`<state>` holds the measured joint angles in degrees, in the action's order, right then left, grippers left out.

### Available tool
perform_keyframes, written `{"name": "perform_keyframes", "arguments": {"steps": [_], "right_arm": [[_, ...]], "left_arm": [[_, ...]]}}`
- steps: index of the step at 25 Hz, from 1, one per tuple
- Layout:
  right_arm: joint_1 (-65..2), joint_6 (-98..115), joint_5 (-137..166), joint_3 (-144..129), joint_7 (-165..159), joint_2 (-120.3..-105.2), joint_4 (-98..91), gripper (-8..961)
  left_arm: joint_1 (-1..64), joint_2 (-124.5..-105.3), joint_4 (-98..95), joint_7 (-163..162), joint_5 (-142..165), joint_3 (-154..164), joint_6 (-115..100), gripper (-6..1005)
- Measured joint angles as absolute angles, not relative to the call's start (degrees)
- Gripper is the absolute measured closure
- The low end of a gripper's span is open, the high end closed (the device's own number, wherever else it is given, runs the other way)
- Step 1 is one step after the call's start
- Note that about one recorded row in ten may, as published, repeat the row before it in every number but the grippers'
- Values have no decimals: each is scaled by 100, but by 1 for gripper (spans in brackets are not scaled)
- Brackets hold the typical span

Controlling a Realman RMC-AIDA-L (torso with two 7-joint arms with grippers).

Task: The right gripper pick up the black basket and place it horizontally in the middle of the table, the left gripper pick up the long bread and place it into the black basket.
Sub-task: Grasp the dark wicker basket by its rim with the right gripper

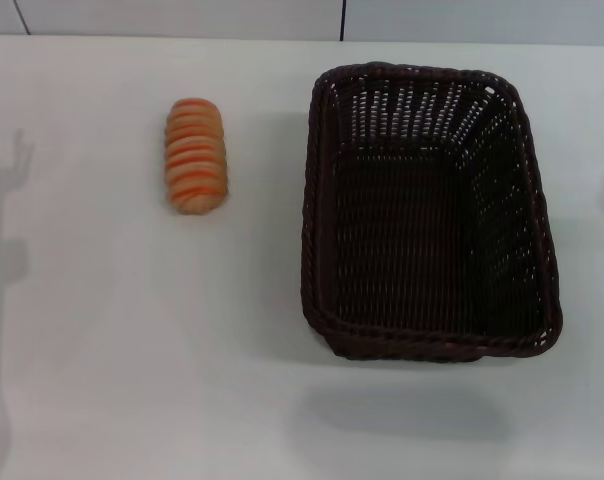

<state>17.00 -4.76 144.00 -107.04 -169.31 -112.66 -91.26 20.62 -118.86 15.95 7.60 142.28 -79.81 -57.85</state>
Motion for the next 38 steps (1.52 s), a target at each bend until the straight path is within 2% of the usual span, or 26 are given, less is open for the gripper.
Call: {"name": "perform_keyframes", "arguments": {"steps": [4, 8, 16, 17, 18, 19, 20, 21, 22, 24, 27, 38], "right_arm": [[1427, 994, 14367, -10376, -16926, -11357, -9612, 129], [1317, 1268, 14241, -10273, -16915, -11342, -9690, 129], [631, 2751, 13584, -9897, -16565, -11373, -9705, 130], [477, 3021, 13573, -9861, -16410, -11453, -9649, 130], [477, 3021, 13573, -9861, -16410, -11453, -9649, 130], [337, 3322, 13571, -9782, -16277, -11573, -9595, 130], [337, 3322, 13571, -9782, -16277, -11573, -9595, 131], [251, 3551, 13570, -9658, -16191, -11689, -9509, 131], [251, 3551, 13570, -9658, -16191, -11689, -9509, 131], [175, 3715, 13567, -9479, -16073, -11820, -9296, 131], [98, 3821, 13548, -9371, -16026, -11869, -9092, 130], [-173, 3920, 13496, -9339, -15885, -11880, -8751, 128]], "left_arm": [[2123, -11881, 1561, 759, 14230, -8004, -5702, 145], [2149, -11874, 1546, 757, 14230, -8017, -5657, 145], [2179, -11867, 1534, 756, 14228, -8032, -5655, 144], [2200, -11865, 1506, 755, 14230, -8034, -5654, 144], [2200, -11865, 1506, 755, 14230, -8034, -5654, 145], [2210, -11865, 1490, 755, 14229, -8034, -5649, 145], [2210, -11865, 1490, 755, 14229, -8034, -5649, 145], [2218, -11865, 1476, 755, 14228, -8034, -5632, 145], [2230, -11864, 1473, 755, 14230, -8033, -5603, 145], [2248, -11858, 1471, 755, 14229, -8033, -5538, 145], [2250, -11857, 1471, 755, 14229, -8033, -5519, 149], [2282, -11856, 1475, 755, 14229, -8033, -5517, 155]]}}
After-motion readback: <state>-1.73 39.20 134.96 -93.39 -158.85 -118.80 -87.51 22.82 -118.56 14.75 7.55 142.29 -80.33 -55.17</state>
